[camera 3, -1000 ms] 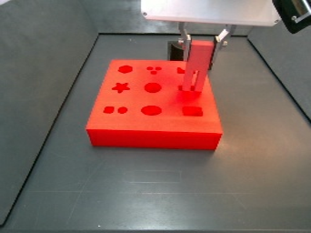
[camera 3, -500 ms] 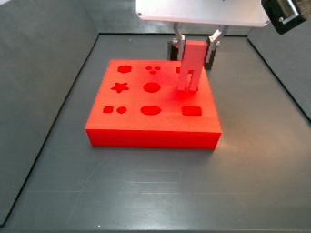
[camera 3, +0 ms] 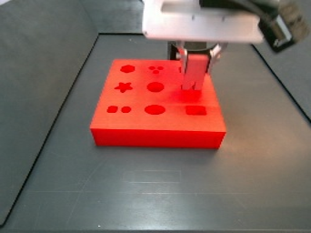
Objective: Insert the double-square object.
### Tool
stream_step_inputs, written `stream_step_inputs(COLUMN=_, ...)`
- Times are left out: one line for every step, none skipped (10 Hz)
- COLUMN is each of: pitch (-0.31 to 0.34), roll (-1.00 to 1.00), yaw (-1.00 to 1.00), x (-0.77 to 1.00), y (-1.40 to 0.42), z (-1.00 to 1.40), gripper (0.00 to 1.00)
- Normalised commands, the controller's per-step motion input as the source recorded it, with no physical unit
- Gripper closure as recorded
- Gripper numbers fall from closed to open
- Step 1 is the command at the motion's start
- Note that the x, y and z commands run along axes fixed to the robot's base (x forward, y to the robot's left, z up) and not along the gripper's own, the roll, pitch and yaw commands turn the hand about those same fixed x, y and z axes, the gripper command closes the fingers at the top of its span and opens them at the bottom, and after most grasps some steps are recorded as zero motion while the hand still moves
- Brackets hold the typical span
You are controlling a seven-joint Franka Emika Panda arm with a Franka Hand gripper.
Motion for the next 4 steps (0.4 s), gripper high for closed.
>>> stream_step_inputs(pitch=0.000, roll=0.11, yaw=0.00, x=0.02, y=0.02, z=-0.72, gripper=1.00)
stream_step_inputs(pitch=0.021, roll=0.10, yaw=0.00, x=0.00, y=0.00, z=-0.59, gripper=1.00)
stream_step_inputs(pitch=0.000, roll=0.02, yaw=0.00, x=0.00, y=0.00, z=0.00, gripper=1.00)
stream_step_inputs(pitch=0.000, roll=0.00, yaw=0.00, x=0.00, y=0.00, z=0.00, gripper=1.00)
